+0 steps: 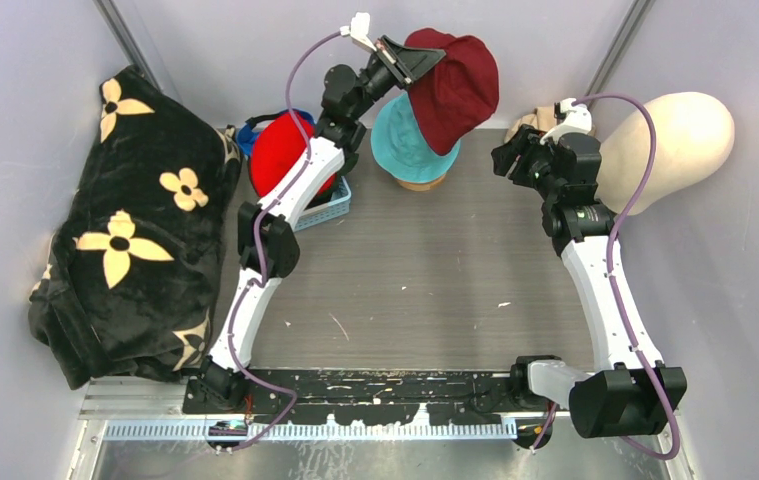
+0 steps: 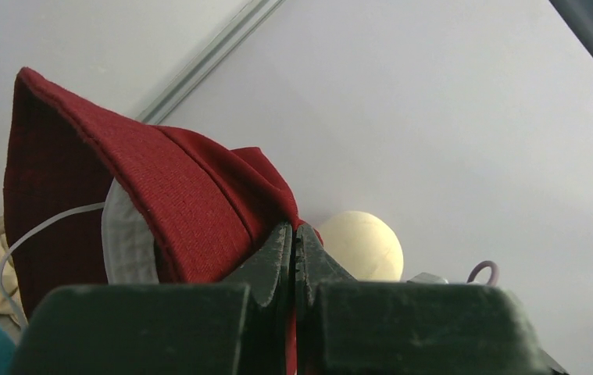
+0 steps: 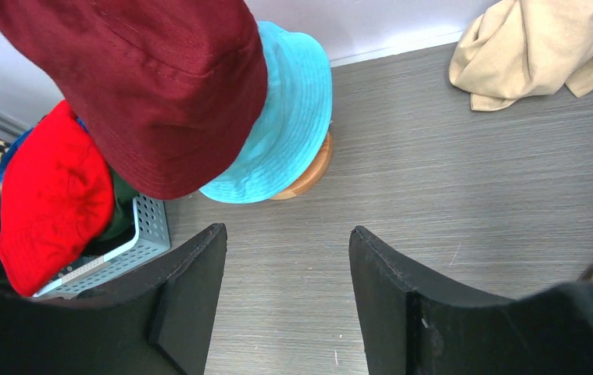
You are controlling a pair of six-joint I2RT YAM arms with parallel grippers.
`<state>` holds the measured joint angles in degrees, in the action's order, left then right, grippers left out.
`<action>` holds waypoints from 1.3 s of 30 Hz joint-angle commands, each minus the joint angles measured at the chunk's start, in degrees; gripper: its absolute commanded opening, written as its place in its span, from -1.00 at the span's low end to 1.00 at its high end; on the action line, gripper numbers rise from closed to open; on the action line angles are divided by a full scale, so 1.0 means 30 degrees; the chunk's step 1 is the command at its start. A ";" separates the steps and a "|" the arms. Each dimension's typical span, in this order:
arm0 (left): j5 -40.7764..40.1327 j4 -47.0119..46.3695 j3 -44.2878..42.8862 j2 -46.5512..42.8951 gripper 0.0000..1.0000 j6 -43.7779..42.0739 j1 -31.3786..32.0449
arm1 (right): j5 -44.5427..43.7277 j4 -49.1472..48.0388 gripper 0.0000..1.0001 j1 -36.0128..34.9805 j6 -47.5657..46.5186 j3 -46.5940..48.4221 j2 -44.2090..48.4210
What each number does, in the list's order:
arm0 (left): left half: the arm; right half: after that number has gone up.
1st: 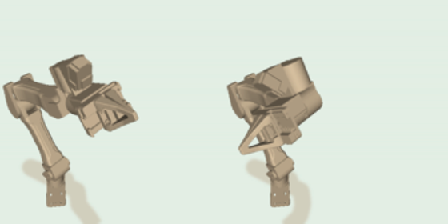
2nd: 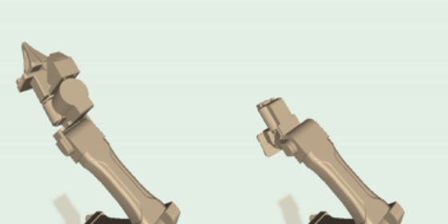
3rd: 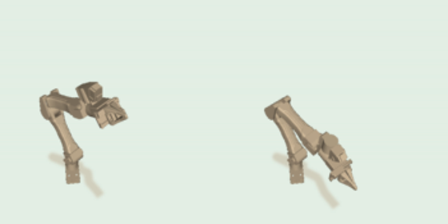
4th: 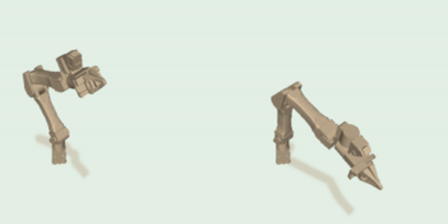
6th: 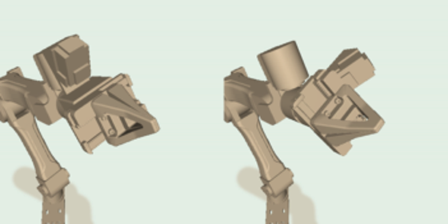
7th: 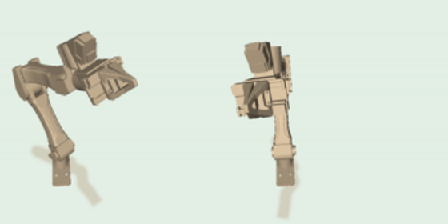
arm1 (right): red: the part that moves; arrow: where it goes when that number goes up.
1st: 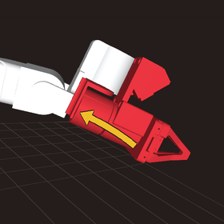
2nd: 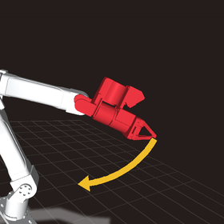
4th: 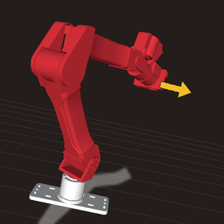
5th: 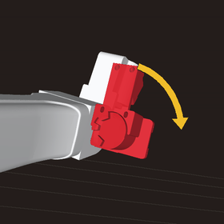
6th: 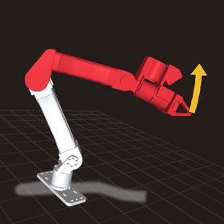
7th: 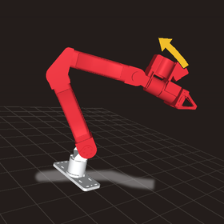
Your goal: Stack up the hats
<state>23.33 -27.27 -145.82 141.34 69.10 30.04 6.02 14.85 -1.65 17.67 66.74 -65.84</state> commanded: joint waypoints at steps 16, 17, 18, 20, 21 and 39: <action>-0.0820 -0.4534 0.3143 0.0367 -1.00 0.1700 -0.1776 | 0.0186 -0.0791 0.28 0.0111 -0.0317 0.0191 -0.0225; -0.0777 -0.4692 0.3841 -0.0235 -1.00 0.1720 -0.1979 | 0.0190 -0.0790 0.28 0.0111 -0.0347 0.0187 -0.0372; -0.0735 -0.4796 0.4452 -0.0662 -1.00 0.1722 -0.2176 | 0.0239 -0.0816 0.28 0.0111 -0.0353 0.0219 -0.0526; -0.0641 -0.4715 0.5739 -0.1405 -1.00 0.1654 -0.2474 | 0.0399 -0.0860 0.28 0.0111 -0.0360 0.0331 -0.0820; -0.0557 -0.4568 0.6107 -0.1698 -1.00 0.1575 -0.2615 | 0.0505 -0.0938 0.29 0.0111 -0.0332 0.0354 -0.0974; 0.1803 -0.2091 1.0456 -0.3611 -0.19 0.1398 -0.4302 | 0.3216 -0.2906 0.30 0.0100 0.1404 0.2511 -0.5518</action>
<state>26.50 -34.00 -117.54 137.19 74.54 19.18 12.43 11.33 -1.63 19.92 69.67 -80.23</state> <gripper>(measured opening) 0.349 0.647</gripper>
